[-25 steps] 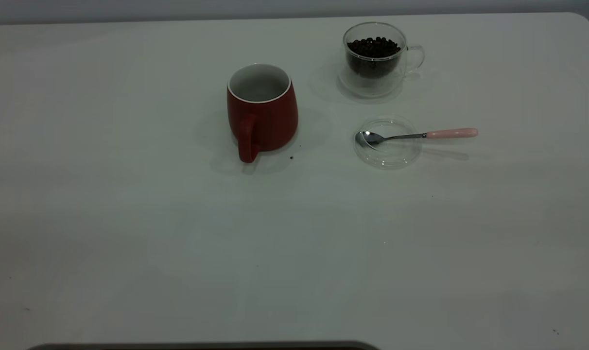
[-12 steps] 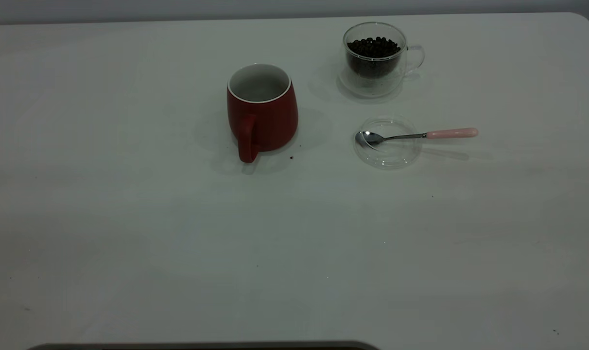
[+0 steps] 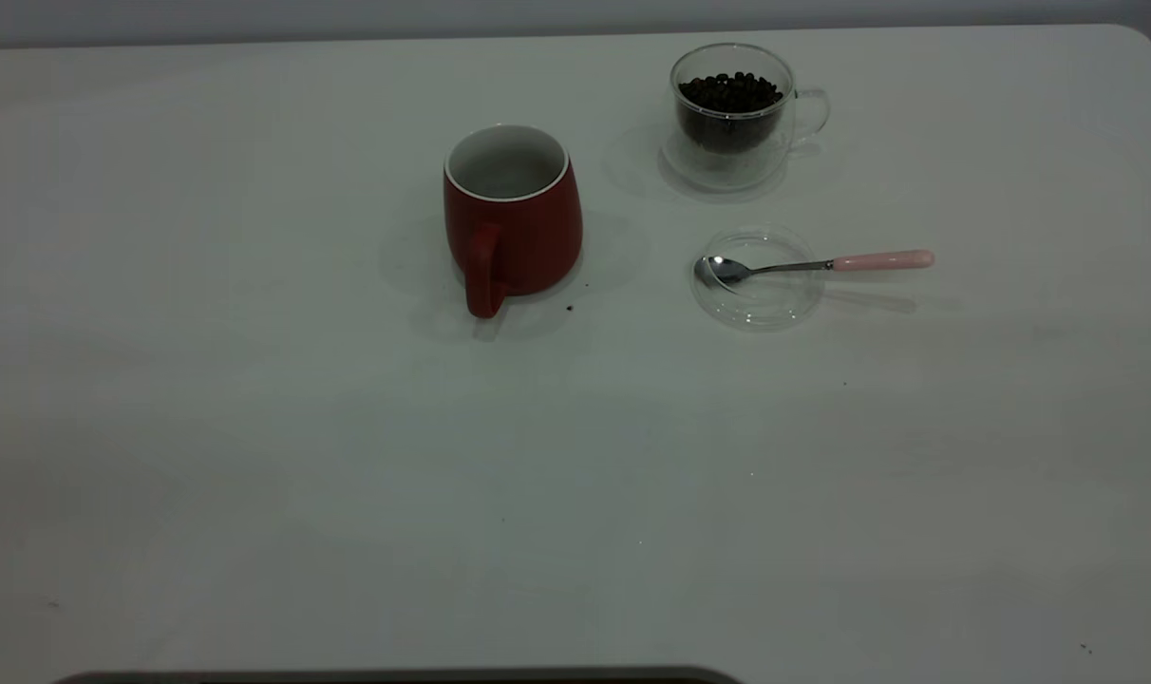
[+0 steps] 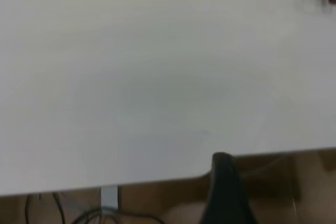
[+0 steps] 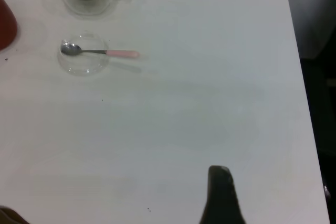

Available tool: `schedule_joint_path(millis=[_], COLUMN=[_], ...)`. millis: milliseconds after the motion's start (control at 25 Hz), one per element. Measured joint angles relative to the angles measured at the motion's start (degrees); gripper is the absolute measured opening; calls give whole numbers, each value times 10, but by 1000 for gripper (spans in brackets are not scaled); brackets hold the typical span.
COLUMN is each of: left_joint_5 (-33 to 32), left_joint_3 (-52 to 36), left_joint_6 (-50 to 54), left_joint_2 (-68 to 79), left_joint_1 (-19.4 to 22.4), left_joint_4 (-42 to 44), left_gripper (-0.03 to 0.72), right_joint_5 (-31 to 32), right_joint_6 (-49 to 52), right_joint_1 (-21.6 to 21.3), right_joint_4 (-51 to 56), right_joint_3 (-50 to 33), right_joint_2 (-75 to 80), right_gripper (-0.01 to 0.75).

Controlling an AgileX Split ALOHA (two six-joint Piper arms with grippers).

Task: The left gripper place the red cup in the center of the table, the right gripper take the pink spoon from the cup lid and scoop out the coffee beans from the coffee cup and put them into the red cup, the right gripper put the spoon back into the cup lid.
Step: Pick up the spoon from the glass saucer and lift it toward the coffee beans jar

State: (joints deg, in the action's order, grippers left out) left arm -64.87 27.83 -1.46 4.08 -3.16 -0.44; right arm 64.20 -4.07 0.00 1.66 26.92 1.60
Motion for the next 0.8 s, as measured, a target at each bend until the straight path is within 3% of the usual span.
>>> schedule_joint_path(millis=[800], left_joint_5=[-1], left_joint_3=[0], left_joint_6=[0], left_joint_2=[-51], left_joint_1=[0], left_joint_4=[0], left_gripper=[588], right_joint_5=[0], right_joint_6=[0], right_joint_1=[0], right_joint_4=[0], right_joint_3=[0], right_joint_2=[0], right_gripper=[573])
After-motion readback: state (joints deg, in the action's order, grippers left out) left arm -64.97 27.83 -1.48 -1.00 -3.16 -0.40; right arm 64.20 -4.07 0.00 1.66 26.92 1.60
